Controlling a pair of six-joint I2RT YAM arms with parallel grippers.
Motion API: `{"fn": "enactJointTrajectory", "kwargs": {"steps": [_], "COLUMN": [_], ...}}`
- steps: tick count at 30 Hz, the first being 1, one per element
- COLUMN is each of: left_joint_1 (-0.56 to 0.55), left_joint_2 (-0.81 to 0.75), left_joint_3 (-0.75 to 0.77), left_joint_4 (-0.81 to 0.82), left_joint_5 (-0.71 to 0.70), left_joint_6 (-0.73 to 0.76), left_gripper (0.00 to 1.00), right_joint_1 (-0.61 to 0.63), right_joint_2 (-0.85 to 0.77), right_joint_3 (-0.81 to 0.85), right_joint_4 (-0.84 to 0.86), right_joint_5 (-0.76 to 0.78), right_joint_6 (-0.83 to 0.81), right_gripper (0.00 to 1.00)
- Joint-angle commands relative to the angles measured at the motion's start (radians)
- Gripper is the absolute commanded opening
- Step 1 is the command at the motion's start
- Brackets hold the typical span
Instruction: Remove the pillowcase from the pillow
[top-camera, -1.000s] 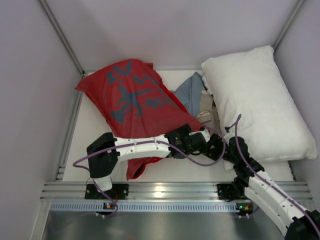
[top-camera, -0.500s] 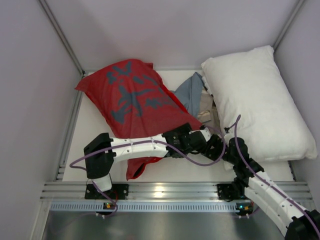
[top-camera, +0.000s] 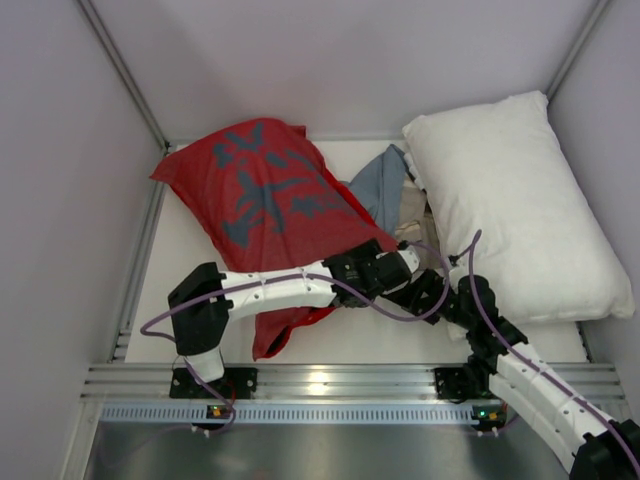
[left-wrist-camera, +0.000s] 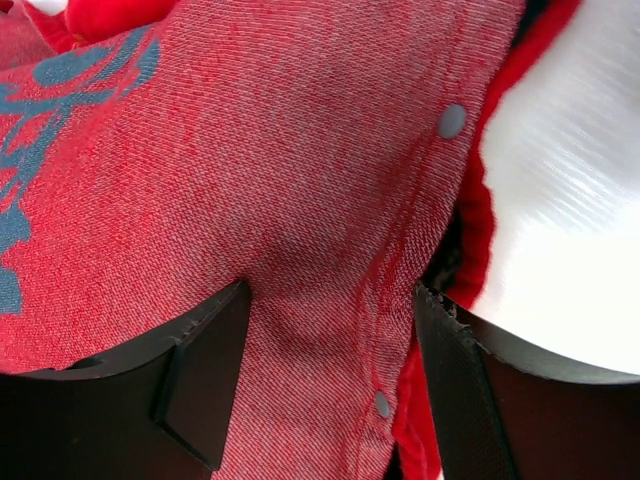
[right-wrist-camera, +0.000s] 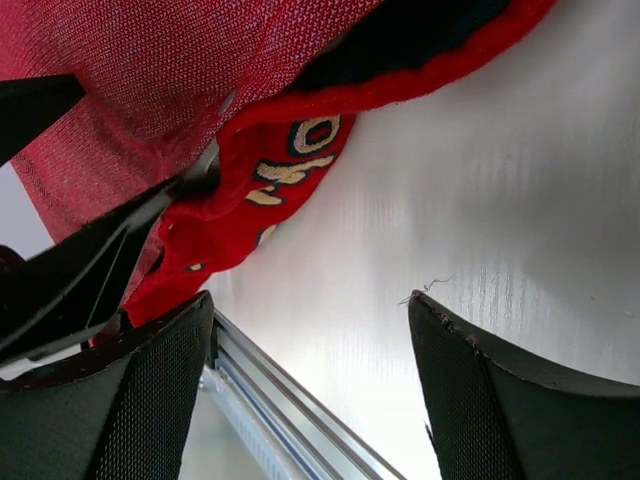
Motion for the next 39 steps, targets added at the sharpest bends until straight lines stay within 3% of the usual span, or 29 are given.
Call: {"fn": "enactJointTrajectory", "kwargs": {"steps": [1,7,14,18,23,27,29,34,37,39], "left_joint_1": [0.022,0.032,0.029,0.029,0.03,0.036,0.039,0.056,0.065,0.072], "left_joint_2": [0.007,0.026,0.016,0.021,0.036,0.044,0.041,0.023,0.012,0.007], "left_joint_3": [0.042,0.047,0.027,0.021,0.015,0.018,0.012,-0.017,-0.034,-0.037], "left_joint_4": [0.055,0.056,0.062,0.069,0.084,0.093,0.104,0.128,0.147,0.151], "left_joint_5": [-0.017,0.053,0.121,0.13,0.092,0.08,0.084,0.126,0.156,0.175], "left_joint_6": [0.017,0.011,-0.015,-0.032,-0.031,-0.026,-0.026,-0.034,-0.034,-0.037], "left_gripper": [0.69,0.67,0.75,0.74,0.57,0.42,0.4,0.35,0.29,0.19], "right_joint_1": [0.002,0.004,0.004,0.023,0.086,0.149,0.165,0.172,0.177,0.181], "right_joint_2": [0.002,0.015,0.058,0.13,0.26,0.376,0.422,0.419,0.371,0.361], "right_joint_3": [-0.002,0.0,-0.011,-0.007,0.03,0.066,0.069,0.03,0.027,0.029], "right_joint_4": [0.066,0.084,0.147,0.21,0.311,0.418,0.486,0.569,0.574,0.571], "right_joint_5": [-0.006,-0.003,0.005,0.039,0.149,0.191,0.198,0.229,0.246,0.266], "right_joint_6": [0.008,0.014,0.037,0.077,0.138,0.179,0.198,0.242,0.246,0.244], "right_gripper": [0.75,0.75,0.74,0.73,0.62,0.6,0.58,0.55,0.55,0.54]}}
